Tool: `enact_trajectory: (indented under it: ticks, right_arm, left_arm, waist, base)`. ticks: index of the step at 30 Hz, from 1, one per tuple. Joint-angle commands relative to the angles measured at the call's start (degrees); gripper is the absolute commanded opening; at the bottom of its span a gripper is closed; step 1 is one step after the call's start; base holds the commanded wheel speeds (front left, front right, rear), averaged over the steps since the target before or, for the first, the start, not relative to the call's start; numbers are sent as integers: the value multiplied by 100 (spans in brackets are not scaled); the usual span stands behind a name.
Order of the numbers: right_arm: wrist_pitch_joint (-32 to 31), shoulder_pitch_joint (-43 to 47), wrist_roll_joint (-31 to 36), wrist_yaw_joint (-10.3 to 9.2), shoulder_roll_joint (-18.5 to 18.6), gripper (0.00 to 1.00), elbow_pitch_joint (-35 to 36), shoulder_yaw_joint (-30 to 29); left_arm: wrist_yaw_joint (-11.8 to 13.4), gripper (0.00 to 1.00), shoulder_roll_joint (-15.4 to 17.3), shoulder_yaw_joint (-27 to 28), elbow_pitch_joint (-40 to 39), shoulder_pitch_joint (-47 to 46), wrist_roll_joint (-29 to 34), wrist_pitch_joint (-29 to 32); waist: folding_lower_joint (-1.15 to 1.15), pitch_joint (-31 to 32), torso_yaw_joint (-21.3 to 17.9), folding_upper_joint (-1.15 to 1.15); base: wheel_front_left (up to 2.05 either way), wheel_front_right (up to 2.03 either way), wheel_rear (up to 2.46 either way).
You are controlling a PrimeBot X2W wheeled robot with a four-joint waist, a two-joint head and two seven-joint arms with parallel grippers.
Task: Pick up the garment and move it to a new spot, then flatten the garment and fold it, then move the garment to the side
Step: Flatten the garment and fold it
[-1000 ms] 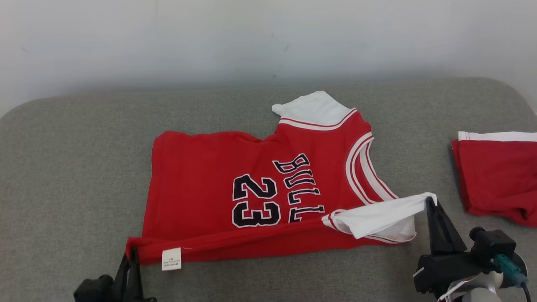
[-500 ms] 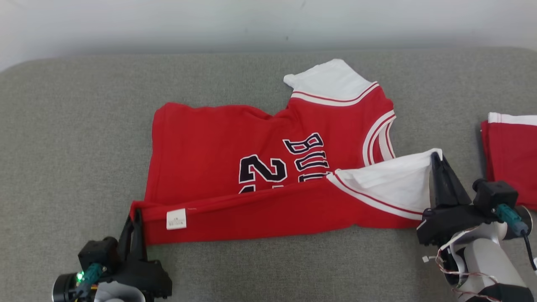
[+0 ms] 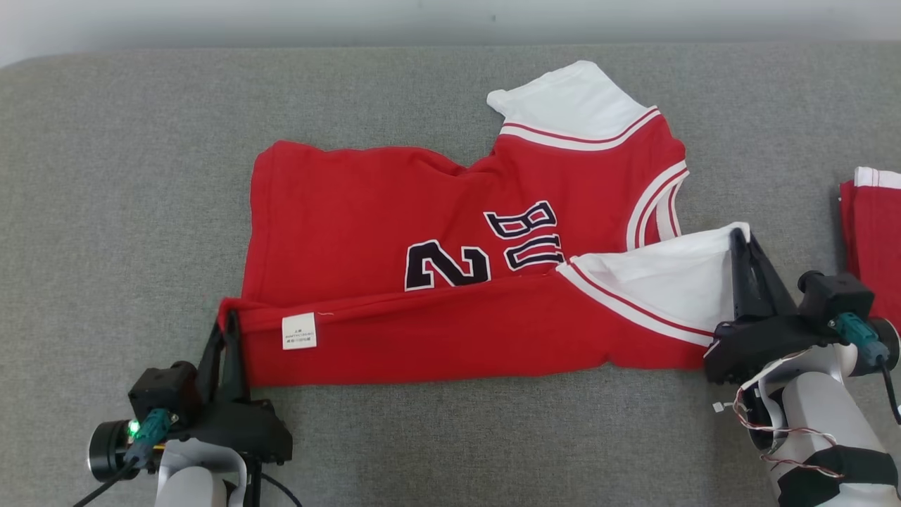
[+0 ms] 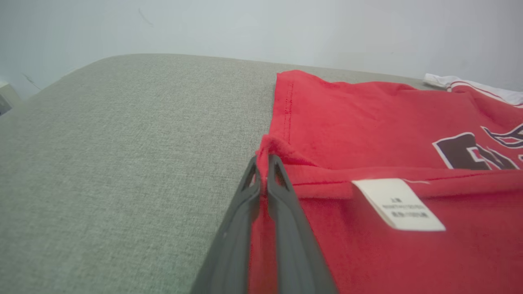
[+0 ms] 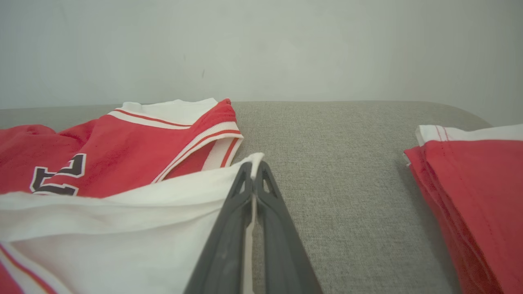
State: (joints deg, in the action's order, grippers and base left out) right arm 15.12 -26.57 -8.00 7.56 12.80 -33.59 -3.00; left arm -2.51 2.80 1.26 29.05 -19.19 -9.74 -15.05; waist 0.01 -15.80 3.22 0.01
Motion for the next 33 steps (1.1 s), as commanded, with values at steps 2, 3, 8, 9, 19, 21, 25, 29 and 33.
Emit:
enact_trajectory:
  ticks: [2,3,8,9,19,21,25,29,33]
  right_arm:
    - [-2,-78,15,-15,-45,100,2,-64]
    - [-2,-78,25,-15,-62,100,32,-82]
    - [-3,245,-36,-15,-103,100,320,-240]
    - [-2,333,-63,-15,-119,100,399,-253]
    - [-2,1266,-205,-15,-278,100,778,-278]
    - [-3,1395,-238,-15,-332,100,760,-270]
    - [-2,1490,-271,-15,-369,100,608,-185]
    - [-4,1437,-312,-15,-393,100,407,-9]
    - [-27,1361,-421,-15,-365,42,-32,288]
  left_arm:
    - [53,100,19,-10,-121,-54,-43,-16]
    - [65,100,18,-28,-171,-35,-70,-16]
    - [199,100,19,-102,-505,268,-207,-16]
    - [208,100,17,-127,-573,323,-215,-16]
    - [346,100,17,-237,-765,880,-319,-16]
    - [343,100,16,-260,-762,898,-295,-16]
    - [347,100,17,-285,-742,915,-307,-16]
    - [352,100,17,-319,-730,869,-322,-16]
    - [356,100,17,-330,-713,848,-339,-16]
  waist:
    - [-1,-23,-7,-1]
    - [-1,-28,-9,-1]
    - [-1,-12,-22,-1]
    - [-1,-1,-26,-1]
    - [-1,88,-128,-1]
    - [-1,105,-140,-1]
    - [-1,123,-144,-1]
    - [-1,107,-127,-1]
    - [-1,100,-93,-1]
  base:
    - [0,0,0]
    - [0,0,0]
    - [0,0,0]
    - [0,0,0]
    - [0,0,0]
    - [0,0,0]
    - [0,0,0]
    - [0,0,0]
    - [0,0,0]
